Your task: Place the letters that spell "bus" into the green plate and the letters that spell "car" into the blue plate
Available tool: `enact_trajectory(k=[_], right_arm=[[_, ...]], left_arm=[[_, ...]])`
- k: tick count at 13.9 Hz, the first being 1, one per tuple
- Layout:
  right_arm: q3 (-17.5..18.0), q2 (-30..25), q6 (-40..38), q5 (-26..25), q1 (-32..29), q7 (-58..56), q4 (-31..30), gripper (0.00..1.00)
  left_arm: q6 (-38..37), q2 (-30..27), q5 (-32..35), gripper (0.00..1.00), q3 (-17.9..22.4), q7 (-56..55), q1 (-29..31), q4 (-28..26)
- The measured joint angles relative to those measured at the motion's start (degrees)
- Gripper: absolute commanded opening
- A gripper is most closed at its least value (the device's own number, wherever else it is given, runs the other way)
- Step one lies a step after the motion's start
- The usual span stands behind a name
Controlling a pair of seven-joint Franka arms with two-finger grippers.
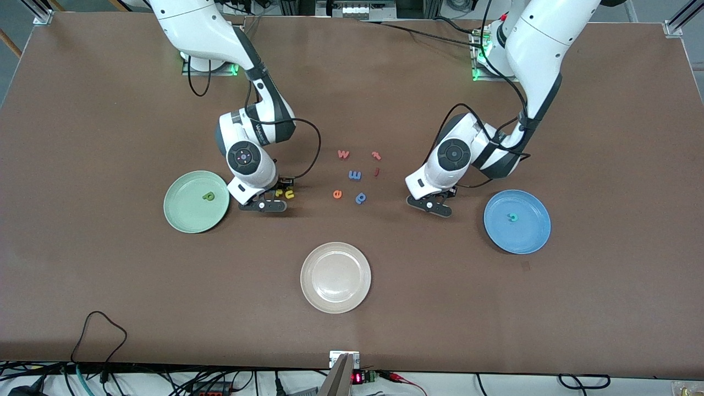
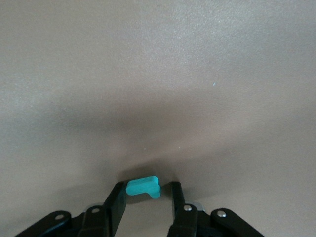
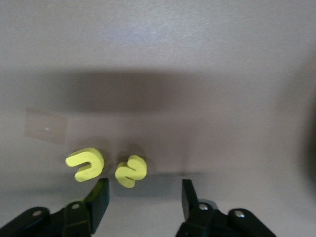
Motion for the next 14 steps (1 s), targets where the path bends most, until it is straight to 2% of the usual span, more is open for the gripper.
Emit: enact_trajectory(k=[1,3,5,8,9,10,11,14], right_arm=[[0.0,0.0,0.0,0.0,0.2,-0.2,0.0,0.52],[0.0,0.1,0.0,0.0,0.3,-0.4,0.0,0.51],[0.0,0.4,0.1,0.0,0.3,-0.6,0.3,0.51],[-0.1,1.5,0.2,0.0,0.3,-0.6,2.0,0.5],[-0.1,1.9,0.1,0.0,0.3,-0.6,2.4,0.5],[-0.1,2.1,0.1,0.0,0.3,-0.6,2.7,0.49],[-0.1,2.2,0.1,0.0,0.3,-0.6,2.8,0.44],[-0.1,2.2,0.1,0.0,0.3,-0.6,3.0,0.14]], left_arm=[[0.0,-0.1,0.1,0.19,0.1,0.0,0.1,0.1],[-1.6,-0.5,0.2,0.19,0.4,0.0,0.7,0.6],[-9.0,-2.1,0.4,0.19,0.6,0.8,2.4,3.2],[-22.3,-4.9,1.1,0.21,0.9,7.9,7.3,9.4],[-24.2,-5.4,2.1,0.26,1.0,10.8,9.6,10.6],[-24.8,-5.6,3.4,0.51,1.0,13.6,12.2,11.2],[-24.9,-5.3,4.6,1.0,1.1,15.1,14.2,11.1],[-24.9,-4.0,5.0,1.0,0.2,15.6,15.0,11.0]])
